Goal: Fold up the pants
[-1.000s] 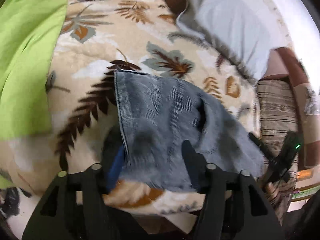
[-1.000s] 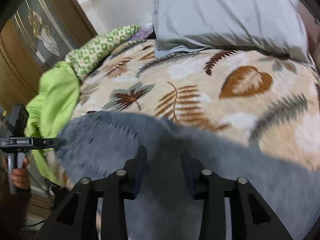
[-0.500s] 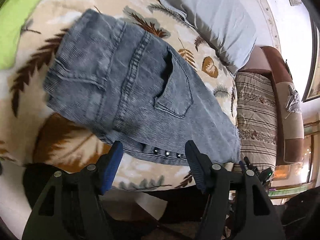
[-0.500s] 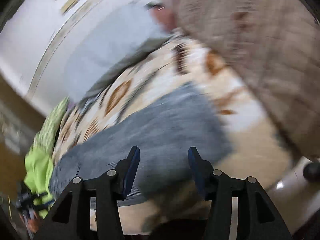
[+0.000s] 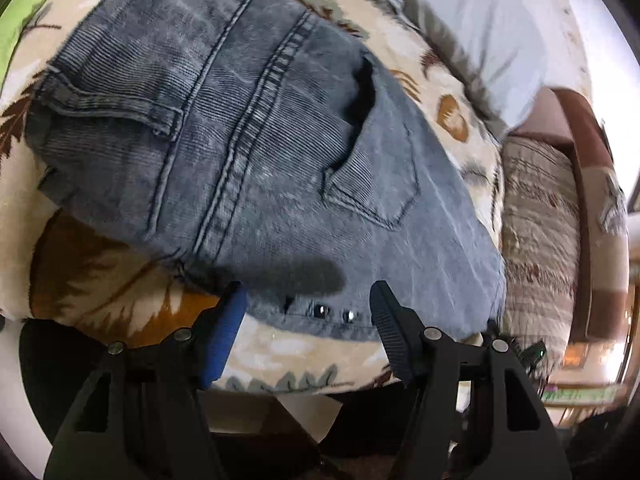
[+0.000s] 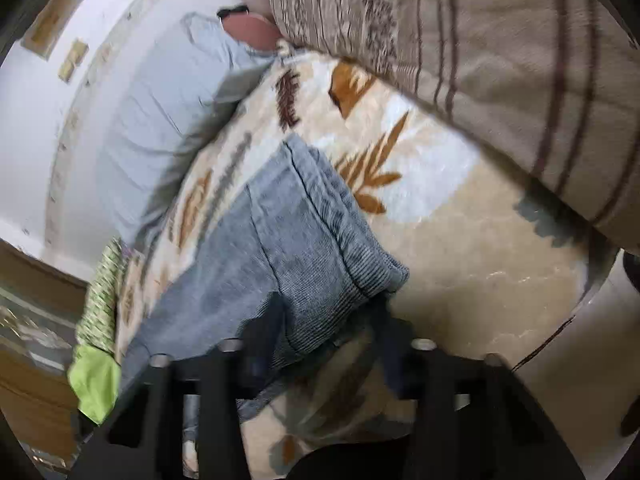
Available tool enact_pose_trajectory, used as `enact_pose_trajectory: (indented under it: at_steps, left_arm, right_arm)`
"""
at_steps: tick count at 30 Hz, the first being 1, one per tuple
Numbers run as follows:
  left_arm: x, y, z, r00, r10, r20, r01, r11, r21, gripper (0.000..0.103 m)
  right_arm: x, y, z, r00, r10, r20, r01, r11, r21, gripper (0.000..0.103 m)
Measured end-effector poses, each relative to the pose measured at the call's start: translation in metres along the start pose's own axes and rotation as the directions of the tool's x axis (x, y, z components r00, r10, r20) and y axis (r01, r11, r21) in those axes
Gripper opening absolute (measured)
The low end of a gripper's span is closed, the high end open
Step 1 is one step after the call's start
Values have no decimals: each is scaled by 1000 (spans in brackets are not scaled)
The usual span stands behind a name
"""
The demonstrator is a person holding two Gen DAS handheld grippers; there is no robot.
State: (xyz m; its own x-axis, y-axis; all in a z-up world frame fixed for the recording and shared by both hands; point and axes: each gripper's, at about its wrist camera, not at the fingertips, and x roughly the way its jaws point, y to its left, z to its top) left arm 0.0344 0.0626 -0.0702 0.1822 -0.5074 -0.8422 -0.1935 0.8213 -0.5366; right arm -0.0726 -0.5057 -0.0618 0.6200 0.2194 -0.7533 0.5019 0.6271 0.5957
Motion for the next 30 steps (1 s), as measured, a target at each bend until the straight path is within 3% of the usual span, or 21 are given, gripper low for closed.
enact_pose_trajectory:
  at_steps: [1, 2, 3, 6, 8, 12, 14, 19, 22, 30]
  left_arm:
    - [4, -2, 0, 999, 33, -13, -33, 999, 1, 57]
    - [7, -5, -1, 997, 72, -14, -71, 997, 17, 46]
    - [8, -8, -2, 994, 112, -8, -112, 993, 39, 41]
    - [6, -13, -9, 989, 145, 7, -145, 985, 92, 39]
    - [0, -17, -12, 993, 122, 1, -121, 986, 115, 38]
    - [-17, -41, -26, 999, 48, 13, -50, 969, 240, 43]
    - [-25, -62, -36, 998, 44, 51, -59, 942, 330, 52]
    - [-32, -106, -54, 990, 50, 132, -111, 856, 504, 59]
    - [-30, -115, -57, 990, 50, 133, -115, 829, 547, 60]
    - [-27, -118, -54, 991, 40, 124, -102, 835, 541, 60]
  right_arm:
    - [1, 2, 0, 1000, -6, -2, 6, 1000, -18, 11]
    - [1, 5, -1, 1000, -15, 6, 16, 999, -47, 11]
    - [3, 6, 0, 999, -39, -4, 39, 997, -62, 11]
    - [4, 5, 2, 998, -54, -23, 53, 997, -58, 11]
    - [0, 9, 1, 998, -60, -19, 59, 996, -66, 16]
    - [-16, 12, 6, 999, -46, -3, 46, 998, -43, 31]
    - [-26, 12, 8, 999, -45, 19, 45, 998, -31, 41]
    - [-45, 11, 9, 997, -47, 54, 48, 999, -1, 55]
    - [-52, 10, 8, 997, -48, 61, 48, 999, 7, 58]
    - [-64, 6, 3, 997, -55, 60, 54, 998, 29, 61]
